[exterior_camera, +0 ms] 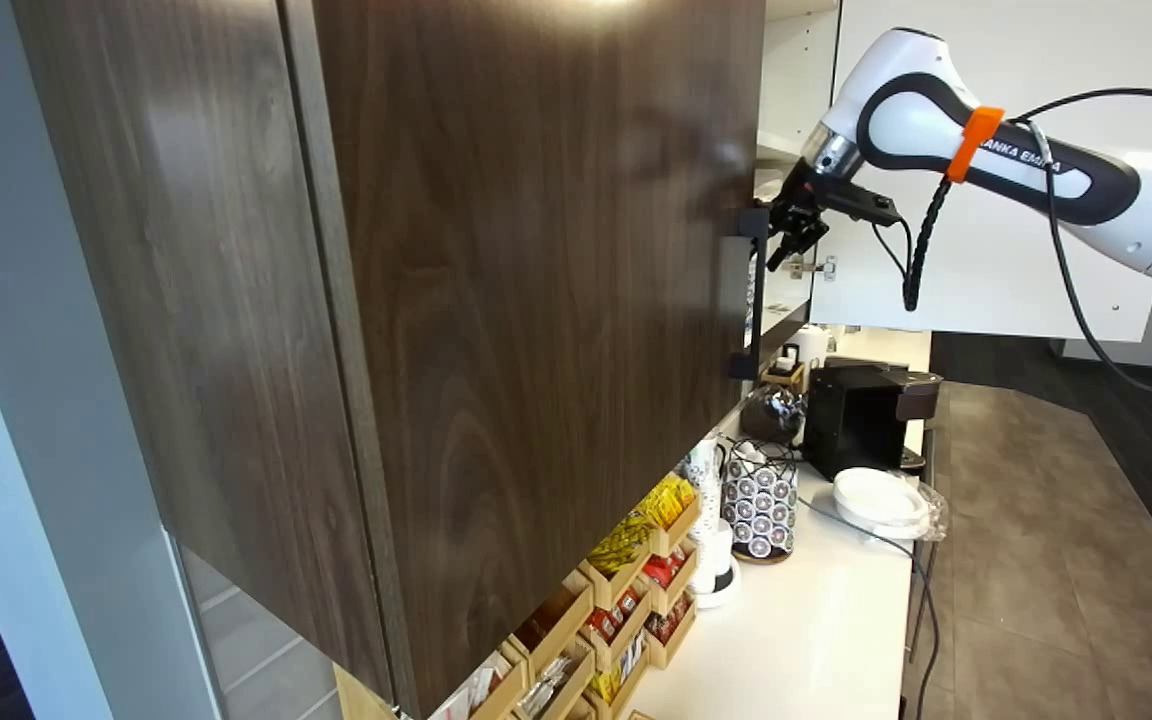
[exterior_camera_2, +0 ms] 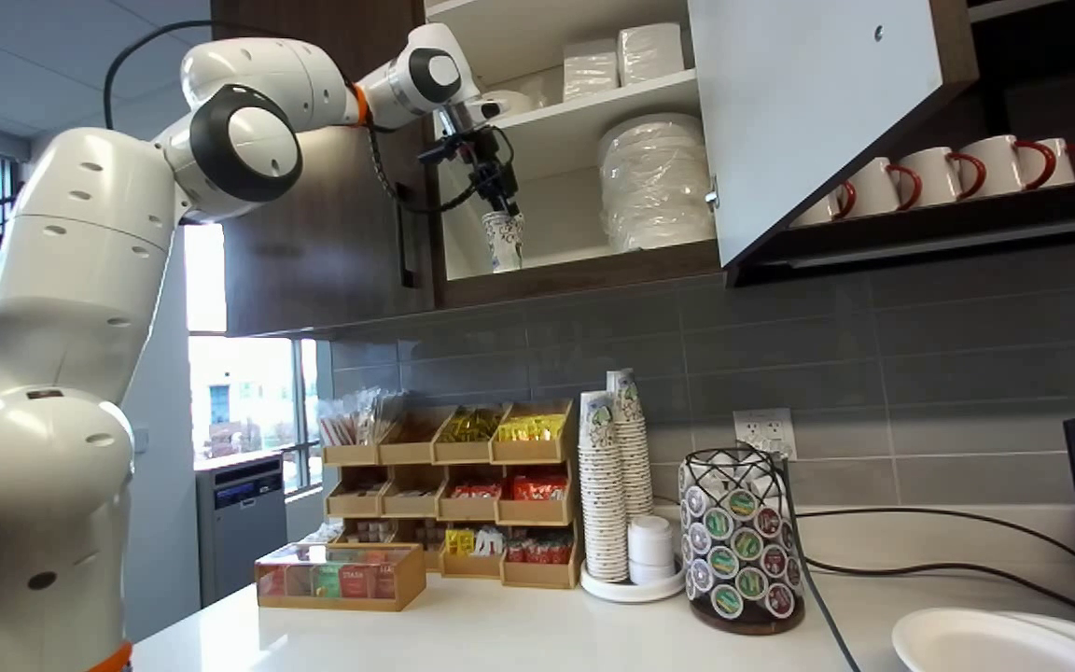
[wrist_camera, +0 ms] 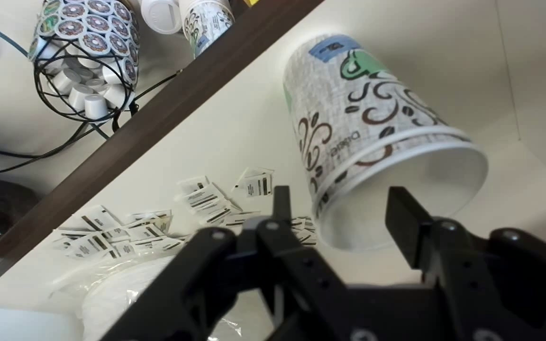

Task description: Pick up the paper cup on the right and put it on the paper cup on the left, flip the stacked paper cups over, pick up the stacked paper cups and put them the right way up on the bottom shelf of the open upper cabinet

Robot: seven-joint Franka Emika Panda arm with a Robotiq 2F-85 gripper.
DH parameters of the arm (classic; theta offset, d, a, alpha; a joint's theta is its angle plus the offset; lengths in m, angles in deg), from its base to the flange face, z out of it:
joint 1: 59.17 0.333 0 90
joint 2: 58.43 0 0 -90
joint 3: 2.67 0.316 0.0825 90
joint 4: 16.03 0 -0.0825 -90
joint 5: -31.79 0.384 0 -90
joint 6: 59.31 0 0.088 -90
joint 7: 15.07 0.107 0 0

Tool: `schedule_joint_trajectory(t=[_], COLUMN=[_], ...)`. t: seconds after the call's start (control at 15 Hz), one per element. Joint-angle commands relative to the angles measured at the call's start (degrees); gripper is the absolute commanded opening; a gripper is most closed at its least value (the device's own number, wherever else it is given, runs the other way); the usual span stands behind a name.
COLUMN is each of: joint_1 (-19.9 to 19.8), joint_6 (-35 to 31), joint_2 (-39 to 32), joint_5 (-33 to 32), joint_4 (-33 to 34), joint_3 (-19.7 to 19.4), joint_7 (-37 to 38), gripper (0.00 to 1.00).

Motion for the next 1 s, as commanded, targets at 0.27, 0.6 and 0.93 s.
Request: schedule_joint_trajectory(t=[0.27,0.6,0.93], joint_1=[0.23,-0.93,-2.04], joint_6=[0.02,-1.57,-9.51], joint_2=[1.04,8.76,18.72], joint_5=[-2.39,-2.28,-0.92], joint_4=[1.94,-5.84,-18.49], joint_3=[-0.15,-0.48,-1.55], joint_7=[-0.13,-5.49,-12.63], gripper=[1.0,1.0,1.0])
